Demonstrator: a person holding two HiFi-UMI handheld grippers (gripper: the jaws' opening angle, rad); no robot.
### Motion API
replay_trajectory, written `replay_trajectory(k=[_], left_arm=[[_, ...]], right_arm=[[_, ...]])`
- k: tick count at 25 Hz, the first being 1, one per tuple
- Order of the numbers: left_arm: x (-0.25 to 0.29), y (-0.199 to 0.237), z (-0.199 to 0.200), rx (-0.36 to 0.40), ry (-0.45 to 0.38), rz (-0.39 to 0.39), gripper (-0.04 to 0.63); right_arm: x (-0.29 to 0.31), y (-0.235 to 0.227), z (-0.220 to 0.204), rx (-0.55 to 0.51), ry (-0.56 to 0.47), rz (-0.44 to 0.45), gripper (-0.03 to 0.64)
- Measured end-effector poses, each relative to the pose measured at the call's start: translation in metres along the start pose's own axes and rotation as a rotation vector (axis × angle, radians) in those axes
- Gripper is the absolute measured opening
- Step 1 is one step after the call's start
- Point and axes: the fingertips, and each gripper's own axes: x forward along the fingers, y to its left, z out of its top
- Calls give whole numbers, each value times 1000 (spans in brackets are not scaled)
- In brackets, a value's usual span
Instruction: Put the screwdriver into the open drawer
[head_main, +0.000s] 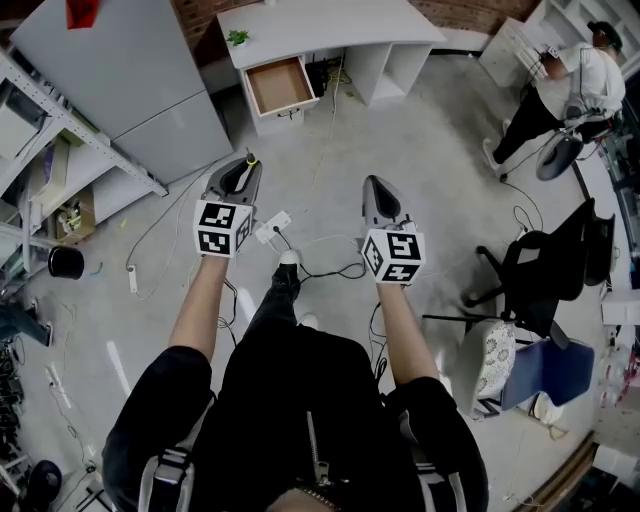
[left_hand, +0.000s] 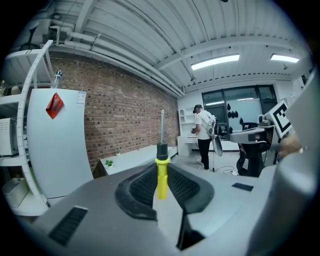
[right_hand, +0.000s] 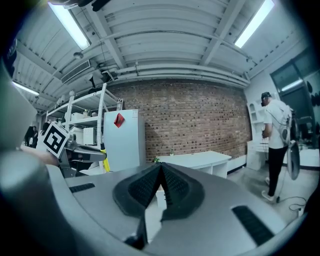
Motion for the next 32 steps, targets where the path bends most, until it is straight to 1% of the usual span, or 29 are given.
replay_trajectory(k=[7,15,21,28,32], left_arm=[[66,40,11,-10,-16,-24,78],[151,105,17,-34,-8,-58,78],[200,142,21,-43,-2,-78,78],[236,176,19,-58,8,-65,78],[257,188,19,-63,9,-41,78]], right_arm=[[64,-16,9,-8,10,-12,6],[160,-34,27,-9,18,-47,6],[214,-43,37,-9,29,-64,6],[265,-54,41,-6,34,-56,6],[295,-65,37,-11,45,-26,6]])
